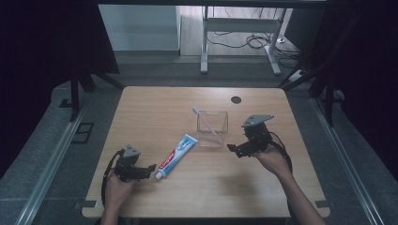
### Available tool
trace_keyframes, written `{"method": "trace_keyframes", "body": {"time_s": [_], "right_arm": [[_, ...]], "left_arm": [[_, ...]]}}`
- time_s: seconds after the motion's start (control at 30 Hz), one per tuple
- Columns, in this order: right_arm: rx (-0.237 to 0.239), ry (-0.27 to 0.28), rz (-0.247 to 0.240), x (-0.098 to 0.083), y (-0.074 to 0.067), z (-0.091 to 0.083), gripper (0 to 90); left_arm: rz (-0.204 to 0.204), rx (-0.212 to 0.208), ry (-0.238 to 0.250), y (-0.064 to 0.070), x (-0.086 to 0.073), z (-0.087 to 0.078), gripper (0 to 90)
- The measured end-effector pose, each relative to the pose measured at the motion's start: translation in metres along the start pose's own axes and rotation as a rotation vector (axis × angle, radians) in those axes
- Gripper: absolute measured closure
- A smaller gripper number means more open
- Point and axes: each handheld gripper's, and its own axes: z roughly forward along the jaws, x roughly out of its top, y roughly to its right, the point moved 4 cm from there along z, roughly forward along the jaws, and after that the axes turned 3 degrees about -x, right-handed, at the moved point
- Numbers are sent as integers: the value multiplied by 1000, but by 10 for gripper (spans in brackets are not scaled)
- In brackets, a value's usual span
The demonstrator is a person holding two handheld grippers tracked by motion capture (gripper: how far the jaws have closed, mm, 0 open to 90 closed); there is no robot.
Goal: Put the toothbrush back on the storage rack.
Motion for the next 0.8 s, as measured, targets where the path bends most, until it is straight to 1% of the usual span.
{"method": "trace_keyframes", "body": {"time_s": [0.17, 0.37, 0.43, 0.6, 0.63, 0.67, 0.8], "right_arm": [[-7, -2, 2, -9, 1, -6, 0], [-13, 6, 16, -22, 1, -13, 0], [-19, 4, 19, -27, 2, -15, 0], [-32, 8, 42, -40, 5, -22, 0], [-40, 0, 49, -46, 6, -24, 0], [-40, 0, 49, -46, 6, -24, 0], [-51, -7, 65, -58, 6, -26, 0]], "left_arm": [[-4, 4, 2, 0, 0, 0, 138], [-5, 4, 4, 0, 0, -1, 138], [-15, 7, 8, 0, 0, -1, 138], [-15, 4, 12, 1, 1, -1, 137], [-14, 2, 12, 1, 1, -1, 137], [-14, 2, 12, 1, 1, -1, 137], [-16, -2, 13, 1, 1, -1, 137]]}}
